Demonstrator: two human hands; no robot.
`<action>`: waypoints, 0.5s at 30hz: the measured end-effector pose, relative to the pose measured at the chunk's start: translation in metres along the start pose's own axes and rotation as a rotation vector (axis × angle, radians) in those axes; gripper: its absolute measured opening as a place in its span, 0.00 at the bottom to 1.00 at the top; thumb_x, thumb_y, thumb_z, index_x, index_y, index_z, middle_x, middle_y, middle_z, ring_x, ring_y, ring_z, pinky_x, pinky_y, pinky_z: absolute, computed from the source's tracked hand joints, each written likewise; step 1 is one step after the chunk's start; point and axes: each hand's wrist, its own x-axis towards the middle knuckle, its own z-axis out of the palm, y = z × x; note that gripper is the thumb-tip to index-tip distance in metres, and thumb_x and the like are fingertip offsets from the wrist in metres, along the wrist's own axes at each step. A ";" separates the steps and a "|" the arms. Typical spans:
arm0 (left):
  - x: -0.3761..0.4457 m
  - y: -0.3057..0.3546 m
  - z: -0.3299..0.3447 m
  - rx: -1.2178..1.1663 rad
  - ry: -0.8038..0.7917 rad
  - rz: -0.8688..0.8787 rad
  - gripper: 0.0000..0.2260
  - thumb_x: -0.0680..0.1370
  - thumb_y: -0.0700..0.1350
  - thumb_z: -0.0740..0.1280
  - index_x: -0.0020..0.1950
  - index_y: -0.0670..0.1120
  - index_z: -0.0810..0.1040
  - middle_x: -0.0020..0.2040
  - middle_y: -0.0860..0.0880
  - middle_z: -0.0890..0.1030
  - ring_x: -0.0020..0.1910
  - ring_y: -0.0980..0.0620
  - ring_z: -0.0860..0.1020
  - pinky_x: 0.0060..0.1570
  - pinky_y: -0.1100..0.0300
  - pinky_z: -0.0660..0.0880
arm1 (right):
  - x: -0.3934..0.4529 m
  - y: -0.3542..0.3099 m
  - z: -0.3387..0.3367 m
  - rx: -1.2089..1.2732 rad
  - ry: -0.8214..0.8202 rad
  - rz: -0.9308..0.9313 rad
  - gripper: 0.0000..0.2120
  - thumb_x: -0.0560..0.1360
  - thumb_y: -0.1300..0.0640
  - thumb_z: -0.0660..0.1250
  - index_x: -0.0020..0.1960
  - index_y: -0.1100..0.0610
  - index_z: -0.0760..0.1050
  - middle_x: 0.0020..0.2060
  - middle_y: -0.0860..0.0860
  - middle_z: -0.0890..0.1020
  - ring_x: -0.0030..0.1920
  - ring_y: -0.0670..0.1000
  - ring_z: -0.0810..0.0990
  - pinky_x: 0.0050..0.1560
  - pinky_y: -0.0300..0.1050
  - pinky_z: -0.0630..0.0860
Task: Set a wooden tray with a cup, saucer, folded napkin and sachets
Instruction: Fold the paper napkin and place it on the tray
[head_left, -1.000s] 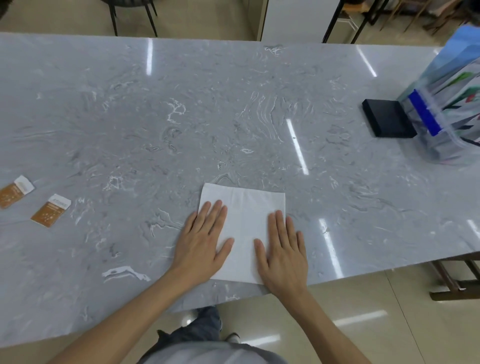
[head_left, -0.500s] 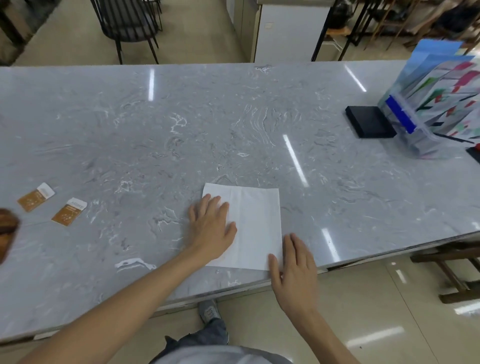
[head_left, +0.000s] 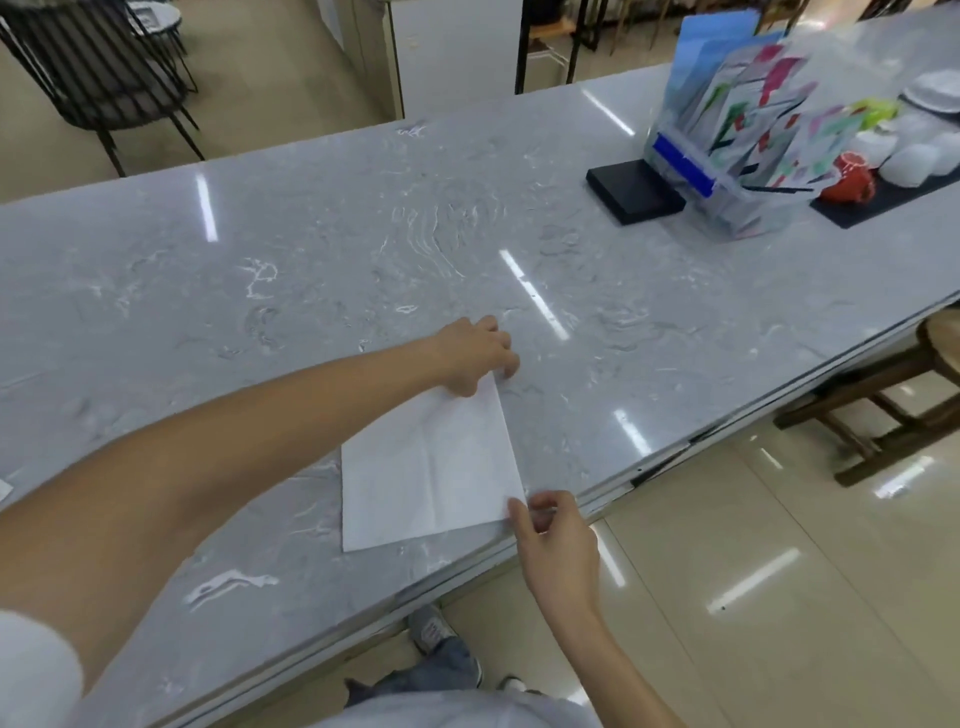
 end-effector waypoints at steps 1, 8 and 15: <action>0.005 0.001 -0.002 0.025 -0.019 0.028 0.20 0.71 0.37 0.68 0.59 0.54 0.76 0.62 0.49 0.76 0.64 0.44 0.69 0.46 0.52 0.68 | 0.000 0.000 0.000 0.003 0.006 0.018 0.11 0.77 0.42 0.70 0.52 0.48 0.76 0.36 0.40 0.82 0.37 0.36 0.79 0.32 0.30 0.66; 0.020 -0.002 0.001 0.114 -0.051 0.088 0.13 0.70 0.42 0.69 0.53 0.53 0.77 0.54 0.49 0.77 0.61 0.45 0.69 0.47 0.54 0.65 | 0.003 -0.007 -0.004 -0.062 -0.060 0.088 0.10 0.76 0.41 0.69 0.48 0.48 0.76 0.37 0.42 0.82 0.39 0.40 0.79 0.33 0.37 0.69; -0.009 -0.045 0.007 -0.305 0.109 0.017 0.09 0.72 0.42 0.69 0.51 0.48 0.80 0.52 0.47 0.79 0.58 0.46 0.75 0.52 0.48 0.76 | 0.034 -0.020 -0.026 0.058 -0.062 -0.041 0.09 0.76 0.48 0.71 0.42 0.50 0.74 0.36 0.47 0.83 0.35 0.45 0.80 0.37 0.46 0.76</action>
